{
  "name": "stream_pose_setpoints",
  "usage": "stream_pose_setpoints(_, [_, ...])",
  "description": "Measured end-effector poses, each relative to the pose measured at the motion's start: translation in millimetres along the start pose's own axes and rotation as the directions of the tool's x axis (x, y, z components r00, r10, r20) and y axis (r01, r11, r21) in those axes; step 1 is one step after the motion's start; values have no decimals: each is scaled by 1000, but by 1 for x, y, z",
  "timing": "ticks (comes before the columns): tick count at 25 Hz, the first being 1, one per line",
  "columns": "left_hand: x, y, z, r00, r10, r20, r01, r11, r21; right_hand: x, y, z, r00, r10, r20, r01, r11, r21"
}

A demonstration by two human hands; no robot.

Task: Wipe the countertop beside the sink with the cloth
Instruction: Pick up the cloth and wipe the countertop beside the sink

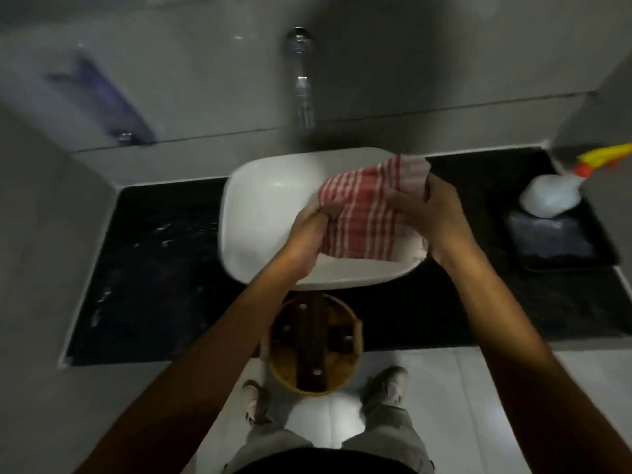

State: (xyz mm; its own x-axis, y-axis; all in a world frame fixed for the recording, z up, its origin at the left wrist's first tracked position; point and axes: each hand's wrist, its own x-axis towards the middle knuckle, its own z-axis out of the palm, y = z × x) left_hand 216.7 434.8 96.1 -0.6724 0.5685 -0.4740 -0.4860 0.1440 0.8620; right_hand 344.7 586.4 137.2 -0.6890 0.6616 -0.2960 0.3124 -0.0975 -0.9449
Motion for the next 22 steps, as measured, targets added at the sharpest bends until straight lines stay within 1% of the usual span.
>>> stream_pose_setpoints(1, [-13, 3, -46, 998, 56, -32, -56, 998, 23, -9, -2, 31, 998, 19, 58, -18, 1000, -19])
stream_pose_setpoints(2, [-27, 2, -102, 994, 94, -51, -92, 995, 45, -21, -2, 74, 992, 23, 125, -23, 1000, -1])
stream_pose_setpoints(3, [-43, -5, -157, 992, 102, -72, -97, 993, 72, -34, 2, 117, 983, 18, 184, -19, 1000, 5])
stream_pose_setpoints(4, [-58, -15, -210, 989, 84, -118, -71, 991, 111, -46, 10, 160, 973, 17, 231, -9, 999, -37])
stream_pose_setpoints(6, [-83, -44, -303, 974, 17, -226, 24, 984, 177, -62, 36, 246, 947, 75, 312, 13, 962, -272])
stream_pose_setpoints(7, [-90, -62, -339, 963, -44, -266, 104, 971, 215, -69, 51, 284, 932, 124, 340, 17, 923, -385])
stream_pose_setpoints(8, [-93, -79, -365, 945, -113, -306, 197, 945, 260, -73, 66, 316, 920, 185, 344, -7, 888, -459])
stream_pose_setpoints(9, [-94, -95, -382, 928, -168, -332, 271, 917, 292, -74, 81, 340, 910, 255, 327, -62, 863, -501])
stream_pose_setpoints(11, [-87, -118, -399, 924, -229, -308, 330, 883, 334, -71, 104, 370, 905, 355, 236, -150, 784, -602])
stream_pose_setpoints(12, [-82, -126, -403, 929, -230, -288, 327, 875, 356, -70, 116, 379, 918, 363, 158, -176, 732, -658])
stream_pose_setpoints(13, [-77, -131, -406, 939, -195, -284, 301, 865, 401, -71, 127, 387, 941, 330, 71, -189, 689, -700])
stream_pose_setpoints(14, [-71, -135, -412, 947, -117, -300, 256, 839, 480, -75, 137, 395, 964, 265, -3, -184, 663, -726])
stream_pose_setpoints(15, [-65, -138, -419, 947, -12, -322, 209, 785, 584, -81, 147, 404, 980, 192, -41, -158, 650, -743])
stream_pose_setpoints(16, [-59, -139, -427, 940, 98, -327, 171, 695, 698, -89, 156, 415, 989, 134, -58, -132, 649, -749])
stream_pose_setpoints(17, [-53, -139, -435, 934, 199, -298, 137, 569, 811, -97, 165, 427, 991, 106, -81, -131, 653, -746])
stream_pose_setpoints(18, [-44, -139, -442, 934, 262, -242, 109, 435, 894, -101, 172, 439, 987, 114, -116, -162, 653, -740])
stream_pose_setpoints(20, [-21, -144, -455, 948, 284, -146, 89, 202, 975, -95, 185, 464, 963, 193, -191, -271, 640, -719])
stream_pose_setpoints(21, [-10, -149, -461, 955, 271, -122, 93, 118, 989, -89, 192, 475, 949, 226, -220, -315, 625, -715])
stream_pose_setpoints(22, [-1, -155, -465, 959, 262, -109, 92, 78, 993, -82, 198, 484, 939, 245, -243, -344, 602, -721])
